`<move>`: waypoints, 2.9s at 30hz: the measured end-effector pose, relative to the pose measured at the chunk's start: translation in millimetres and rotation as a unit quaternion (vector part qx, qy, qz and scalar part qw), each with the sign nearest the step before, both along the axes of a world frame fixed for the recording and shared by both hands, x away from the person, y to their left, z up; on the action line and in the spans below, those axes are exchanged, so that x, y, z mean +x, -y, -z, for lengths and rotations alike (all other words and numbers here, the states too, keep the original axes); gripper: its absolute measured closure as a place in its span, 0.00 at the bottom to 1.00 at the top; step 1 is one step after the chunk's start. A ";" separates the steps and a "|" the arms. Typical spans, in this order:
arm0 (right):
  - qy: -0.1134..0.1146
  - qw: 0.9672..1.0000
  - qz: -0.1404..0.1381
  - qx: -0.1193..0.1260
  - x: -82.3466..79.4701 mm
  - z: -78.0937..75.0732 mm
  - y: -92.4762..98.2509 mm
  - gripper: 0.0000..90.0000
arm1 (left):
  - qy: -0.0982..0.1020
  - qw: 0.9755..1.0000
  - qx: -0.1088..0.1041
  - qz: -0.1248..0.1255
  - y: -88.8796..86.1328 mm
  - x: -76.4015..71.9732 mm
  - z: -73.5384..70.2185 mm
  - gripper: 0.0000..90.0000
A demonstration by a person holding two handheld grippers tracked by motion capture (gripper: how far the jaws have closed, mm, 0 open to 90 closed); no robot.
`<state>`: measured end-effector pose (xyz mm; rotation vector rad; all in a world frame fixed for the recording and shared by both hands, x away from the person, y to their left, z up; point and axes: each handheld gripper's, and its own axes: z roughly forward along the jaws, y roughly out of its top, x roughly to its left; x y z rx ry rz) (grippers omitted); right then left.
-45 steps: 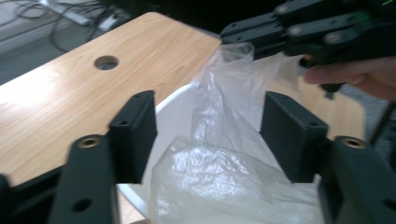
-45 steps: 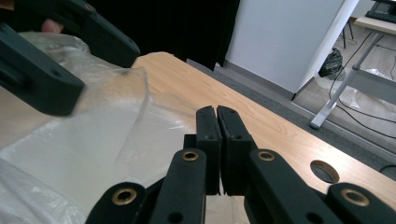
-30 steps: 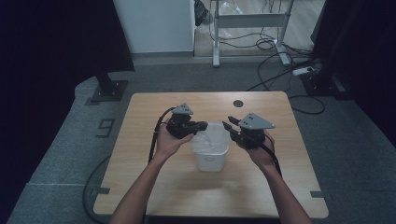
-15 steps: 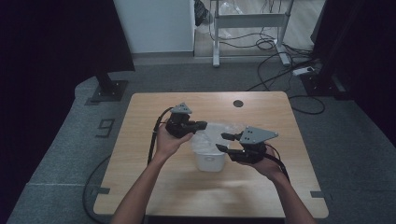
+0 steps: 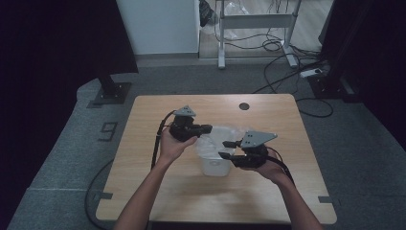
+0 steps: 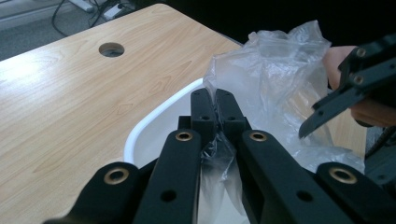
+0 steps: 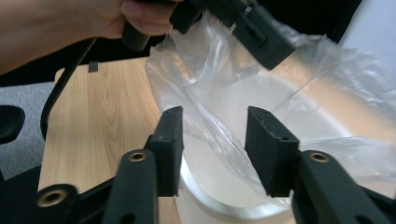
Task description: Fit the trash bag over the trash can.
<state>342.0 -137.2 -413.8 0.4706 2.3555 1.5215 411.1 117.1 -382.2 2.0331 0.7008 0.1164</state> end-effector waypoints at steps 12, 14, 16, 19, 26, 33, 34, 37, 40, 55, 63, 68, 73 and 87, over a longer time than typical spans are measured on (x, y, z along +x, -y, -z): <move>0.006 1.000 -0.012 -0.020 -6.3 3.4 -1.3 0.99 | 0.002 1.000 -0.008 -0.015 -6.5 2.0 1.1 0.99; 0.009 1.000 -0.013 -0.014 -10.1 2.8 0.6 0.99 | 0.002 1.000 -0.009 -0.021 -8.8 2.6 1.3 0.99; 0.012 1.000 -0.016 -0.007 -14.9 2.7 2.9 0.99 | 0.002 1.000 -0.012 -0.027 -11.5 3.8 1.6 0.99; 0.015 1.000 -0.020 -0.003 -22.7 6.0 5.9 0.99 | -0.002 0.999 -0.018 -0.035 -16.0 6.4 2.9 0.99; 0.015 1.000 -0.022 0.005 -31.7 17.9 11.8 0.99 | -0.008 0.999 -0.024 -0.047 -25.0 8.1 7.6 0.99; 0.016 1.000 -0.024 0.004 -35.2 23.9 11.6 0.99 | -0.010 0.998 -0.029 -0.053 -34.1 8.2 10.8 0.99; 0.016 1.000 -0.024 0.004 -35.3 24.8 11.5 0.99 | -0.011 0.998 -0.030 -0.054 -35.3 8.0 11.5 0.99; 0.016 1.000 -0.023 0.008 -35.1 27.0 11.7 0.99 | -0.014 0.998 -0.036 -0.055 -38.6 7.4 13.5 0.99; 0.013 1.000 -0.022 0.019 -35.2 29.0 12.1 0.99 | -0.014 0.998 -0.039 -0.055 -41.0 7.0 14.3 0.99; -0.002 0.999 -0.010 0.042 -39.9 49.0 8.2 0.99 | -0.012 0.997 -0.043 -0.061 -44.4 6.4 16.7 0.99; -0.008 1.000 -0.004 0.024 -39.1 54.5 4.2 0.99 | -0.018 0.997 -0.039 -0.062 -44.3 9.4 19.1 0.99; -0.009 1.000 0.002 0.007 -38.0 57.3 0.7 0.99 | -0.018 0.997 -0.034 -0.064 -44.6 10.6 20.1 0.99; -0.011 1.000 0.011 -0.005 -35.5 59.7 -1.9 0.99 | -0.021 0.997 -0.034 -0.066 -46.9 13.4 22.3 0.99; -0.015 1.000 0.021 -0.014 -32.6 63.1 -1.4 0.99 | -0.025 0.996 -0.041 -0.070 -47.2 26.3 31.2 0.99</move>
